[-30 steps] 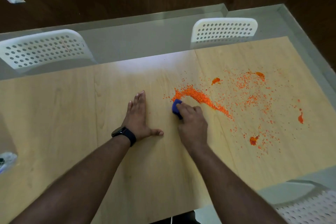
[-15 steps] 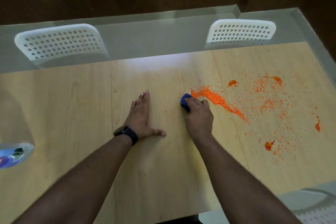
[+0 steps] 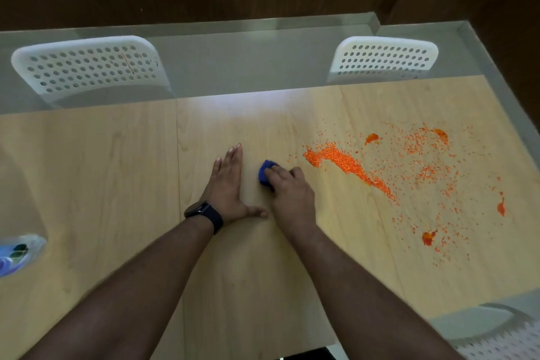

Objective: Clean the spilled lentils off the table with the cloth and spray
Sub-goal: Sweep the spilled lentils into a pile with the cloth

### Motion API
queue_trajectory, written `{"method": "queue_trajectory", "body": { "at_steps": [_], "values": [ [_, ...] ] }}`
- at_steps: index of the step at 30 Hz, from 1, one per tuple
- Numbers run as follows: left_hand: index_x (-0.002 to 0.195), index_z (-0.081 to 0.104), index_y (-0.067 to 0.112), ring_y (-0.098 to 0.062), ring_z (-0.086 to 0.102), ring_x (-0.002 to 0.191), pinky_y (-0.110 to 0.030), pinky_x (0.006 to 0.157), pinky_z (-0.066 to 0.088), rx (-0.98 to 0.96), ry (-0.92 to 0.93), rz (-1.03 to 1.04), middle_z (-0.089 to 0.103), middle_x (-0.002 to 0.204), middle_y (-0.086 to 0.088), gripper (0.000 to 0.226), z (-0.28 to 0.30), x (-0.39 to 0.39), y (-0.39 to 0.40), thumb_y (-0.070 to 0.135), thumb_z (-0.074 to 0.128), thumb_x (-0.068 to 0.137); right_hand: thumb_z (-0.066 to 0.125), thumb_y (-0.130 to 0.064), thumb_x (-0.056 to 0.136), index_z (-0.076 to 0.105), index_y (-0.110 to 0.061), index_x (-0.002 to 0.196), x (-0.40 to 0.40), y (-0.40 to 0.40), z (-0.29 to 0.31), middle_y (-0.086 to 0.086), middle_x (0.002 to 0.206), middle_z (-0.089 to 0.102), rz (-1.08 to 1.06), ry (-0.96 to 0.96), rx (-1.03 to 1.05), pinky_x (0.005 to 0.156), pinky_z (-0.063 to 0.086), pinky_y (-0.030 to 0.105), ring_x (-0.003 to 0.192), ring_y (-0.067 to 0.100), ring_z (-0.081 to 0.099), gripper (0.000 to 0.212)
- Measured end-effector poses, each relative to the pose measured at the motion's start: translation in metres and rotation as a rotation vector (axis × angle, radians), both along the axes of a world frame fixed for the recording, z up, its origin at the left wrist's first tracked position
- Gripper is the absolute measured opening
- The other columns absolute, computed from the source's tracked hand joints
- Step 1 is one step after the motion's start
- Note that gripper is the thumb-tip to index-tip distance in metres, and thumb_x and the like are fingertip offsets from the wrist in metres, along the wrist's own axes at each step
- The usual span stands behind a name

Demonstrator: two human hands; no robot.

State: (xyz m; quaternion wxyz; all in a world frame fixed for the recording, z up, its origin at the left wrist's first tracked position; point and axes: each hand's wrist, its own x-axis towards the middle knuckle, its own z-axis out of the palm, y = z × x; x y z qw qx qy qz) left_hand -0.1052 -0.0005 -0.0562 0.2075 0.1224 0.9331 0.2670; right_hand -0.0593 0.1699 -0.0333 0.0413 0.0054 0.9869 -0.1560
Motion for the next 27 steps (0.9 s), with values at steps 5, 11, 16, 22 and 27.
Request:
{"method": "queue_trajectory", "body": {
  "at_steps": [5,11,16,22,27],
  "values": [
    [0.163,-0.02,0.02,-0.015,-0.011,0.159,-0.036,0.129,-0.007,0.02,0.019,-0.008,-0.012,0.174,0.001,0.159,0.001,-0.008,0.013,0.078,0.084,0.058,0.053,-0.003,0.092,0.063,-0.024,0.139,-0.035,0.053,0.0,-0.007,0.143,0.063,-0.293,0.012,-0.008,0.082,0.046,0.036,0.118,0.025,0.049,0.052],
    [0.163,-0.018,0.019,-0.015,-0.008,0.16,-0.034,0.129,-0.005,0.01,0.032,0.016,-0.009,0.174,0.002,0.158,-0.001,-0.027,0.043,0.076,0.086,0.057,0.058,-0.003,0.087,0.063,-0.019,0.139,-0.029,0.063,0.009,-0.002,0.139,0.065,-0.366,0.047,-0.073,0.085,0.049,0.04,0.117,0.029,0.05,0.055],
    [0.164,-0.016,0.016,-0.017,-0.007,0.16,-0.035,0.13,-0.004,-0.009,0.051,0.009,-0.005,0.175,-0.003,0.143,0.002,-0.047,0.063,0.059,0.082,0.069,0.07,-0.023,0.089,0.059,-0.023,0.142,-0.037,0.032,0.006,-0.006,0.143,0.062,-0.038,-0.049,-0.028,0.076,0.051,0.036,0.114,0.026,0.05,0.054],
    [0.163,-0.019,0.018,-0.016,-0.01,0.16,-0.04,0.131,-0.002,-0.109,0.017,0.006,-0.009,0.174,0.0,0.16,-0.001,-0.059,0.081,0.073,0.086,0.056,0.058,-0.015,0.098,0.047,-0.02,0.152,-0.077,0.063,0.009,-0.002,0.151,0.053,-0.063,-0.071,0.014,0.09,0.047,0.034,0.127,0.029,0.045,0.055],
    [0.162,-0.02,0.02,-0.016,-0.011,0.16,-0.043,0.13,-0.004,-0.139,0.004,0.048,-0.011,0.174,0.0,0.164,0.004,-0.058,0.092,0.082,0.083,0.052,0.047,-0.009,0.1,0.051,-0.021,0.149,-0.084,0.11,0.007,-0.003,0.148,0.057,-0.308,-0.064,-0.027,0.088,0.047,0.036,0.123,0.026,0.046,0.051]
  ]
}}
